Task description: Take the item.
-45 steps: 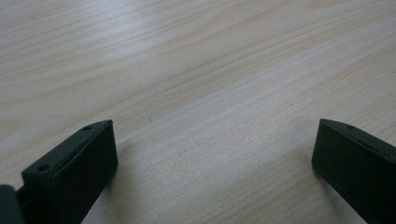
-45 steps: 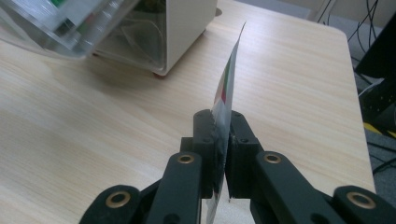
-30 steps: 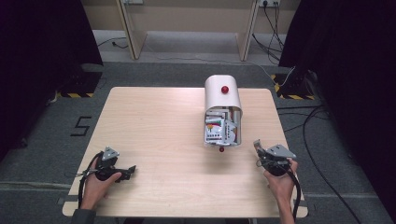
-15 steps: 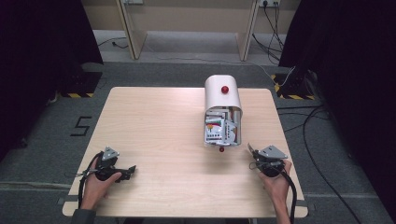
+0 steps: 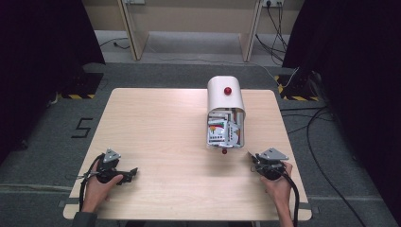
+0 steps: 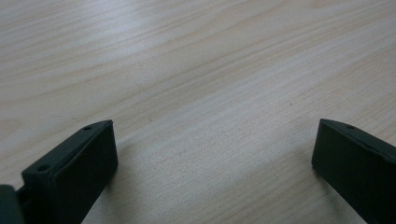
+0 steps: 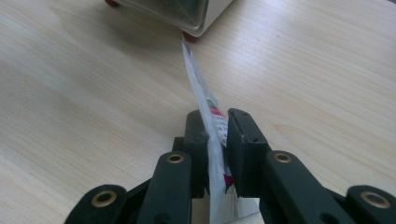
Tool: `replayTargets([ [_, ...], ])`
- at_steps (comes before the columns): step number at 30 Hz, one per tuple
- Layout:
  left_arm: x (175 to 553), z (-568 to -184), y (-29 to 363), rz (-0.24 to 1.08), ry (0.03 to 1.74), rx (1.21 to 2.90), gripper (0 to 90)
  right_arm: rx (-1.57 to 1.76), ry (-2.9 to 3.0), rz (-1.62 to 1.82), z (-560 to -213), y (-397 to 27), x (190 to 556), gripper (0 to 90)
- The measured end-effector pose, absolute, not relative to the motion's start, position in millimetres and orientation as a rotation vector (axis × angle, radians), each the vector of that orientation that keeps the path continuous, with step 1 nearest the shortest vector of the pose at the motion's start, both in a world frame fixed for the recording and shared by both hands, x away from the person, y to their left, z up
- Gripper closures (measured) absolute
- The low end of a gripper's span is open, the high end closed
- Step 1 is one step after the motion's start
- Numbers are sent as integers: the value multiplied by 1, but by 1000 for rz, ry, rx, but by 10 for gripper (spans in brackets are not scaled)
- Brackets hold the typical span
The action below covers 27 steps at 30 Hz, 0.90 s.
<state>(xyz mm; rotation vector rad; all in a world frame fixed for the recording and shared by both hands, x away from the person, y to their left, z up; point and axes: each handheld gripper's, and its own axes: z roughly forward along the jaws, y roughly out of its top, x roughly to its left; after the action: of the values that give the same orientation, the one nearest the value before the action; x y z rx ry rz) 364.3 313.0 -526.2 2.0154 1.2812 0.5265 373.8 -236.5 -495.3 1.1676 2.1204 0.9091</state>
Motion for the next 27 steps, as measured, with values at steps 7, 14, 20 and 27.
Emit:
replayTargets([
  [7, 364, -526, 313, 526, 1281, 2016, 0, 1183, 2140, 946, -496, -238, 375, 742],
  [14, 364, -526, 313, 527, 1281, 2015, 0, 1198, 2153, 957, -498, -236, 376, 697],
  [20, 364, -526, 313, 527, 1281, 2015, 0, 1214, 2154, 968, -499, -235, 378, 663],
  [27, 364, -526, 313, 526, 1281, 2015, 0, 1202, 2140, 948, -502, -232, 381, 654],
])
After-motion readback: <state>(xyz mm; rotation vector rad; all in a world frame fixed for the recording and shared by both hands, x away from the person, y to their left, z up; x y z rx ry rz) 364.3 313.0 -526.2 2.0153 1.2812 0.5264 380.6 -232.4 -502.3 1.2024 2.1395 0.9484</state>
